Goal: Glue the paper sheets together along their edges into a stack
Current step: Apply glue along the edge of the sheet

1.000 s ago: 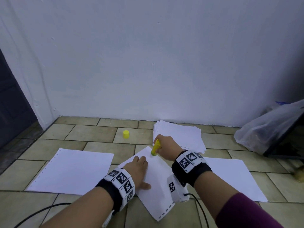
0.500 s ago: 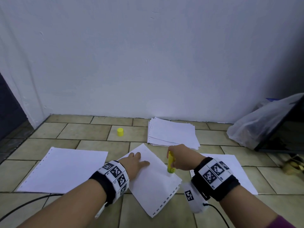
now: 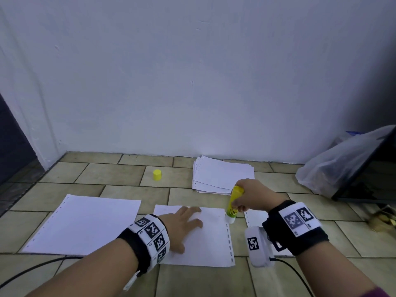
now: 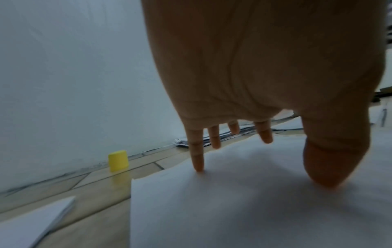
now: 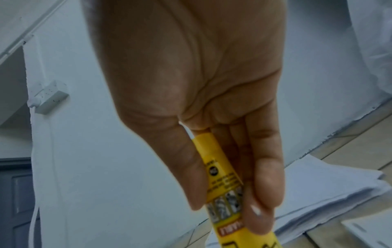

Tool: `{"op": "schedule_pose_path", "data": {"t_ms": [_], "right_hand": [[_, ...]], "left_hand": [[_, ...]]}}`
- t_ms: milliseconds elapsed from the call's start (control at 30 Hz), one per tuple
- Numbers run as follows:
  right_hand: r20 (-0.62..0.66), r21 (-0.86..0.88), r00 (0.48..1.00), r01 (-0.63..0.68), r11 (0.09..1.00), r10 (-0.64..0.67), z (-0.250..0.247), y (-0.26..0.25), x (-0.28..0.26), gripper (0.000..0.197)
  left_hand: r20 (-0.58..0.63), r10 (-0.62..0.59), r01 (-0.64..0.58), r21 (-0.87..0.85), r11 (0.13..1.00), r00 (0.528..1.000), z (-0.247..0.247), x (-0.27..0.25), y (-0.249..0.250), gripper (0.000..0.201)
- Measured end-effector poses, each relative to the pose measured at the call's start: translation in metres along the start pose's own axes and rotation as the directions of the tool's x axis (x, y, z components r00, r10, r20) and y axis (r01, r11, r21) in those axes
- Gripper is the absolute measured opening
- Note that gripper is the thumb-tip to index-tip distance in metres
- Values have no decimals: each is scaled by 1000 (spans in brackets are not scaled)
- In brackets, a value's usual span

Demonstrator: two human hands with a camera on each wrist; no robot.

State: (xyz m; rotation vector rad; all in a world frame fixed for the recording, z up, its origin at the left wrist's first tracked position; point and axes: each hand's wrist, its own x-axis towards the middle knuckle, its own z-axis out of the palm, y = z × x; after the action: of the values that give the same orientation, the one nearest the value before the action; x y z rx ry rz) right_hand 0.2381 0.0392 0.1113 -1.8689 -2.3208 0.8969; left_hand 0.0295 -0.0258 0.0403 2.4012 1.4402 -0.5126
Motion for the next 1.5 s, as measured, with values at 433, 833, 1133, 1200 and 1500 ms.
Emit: {"op": "schedule_pose_path", "data": {"t_ms": [433,833,1133,1200,1500], "right_hand": [[-244,196,969,93,976,-43,40,-20,31,32],[-188,75,974,142,987,-126,59,-43,46,31],[-101,-106,989,93,990,-104,43,-23,17,33],[-84,-142,992,81,987,-94,41,-17,10,33],[-45,-224,999,7,975,-17,36,-7,3,31]], "left_hand": [[-4,-64,64,-7,998,998,5,5,-10,81],[27,-56,56,1,998,998,6,4,-14,87],[32,-56,56,2,998,998,4,7,-14,86],[34,-60,60,10,998,998,2,8,-14,79],[-20,-69,70,49,996,997,0,8,-13,68]]}}
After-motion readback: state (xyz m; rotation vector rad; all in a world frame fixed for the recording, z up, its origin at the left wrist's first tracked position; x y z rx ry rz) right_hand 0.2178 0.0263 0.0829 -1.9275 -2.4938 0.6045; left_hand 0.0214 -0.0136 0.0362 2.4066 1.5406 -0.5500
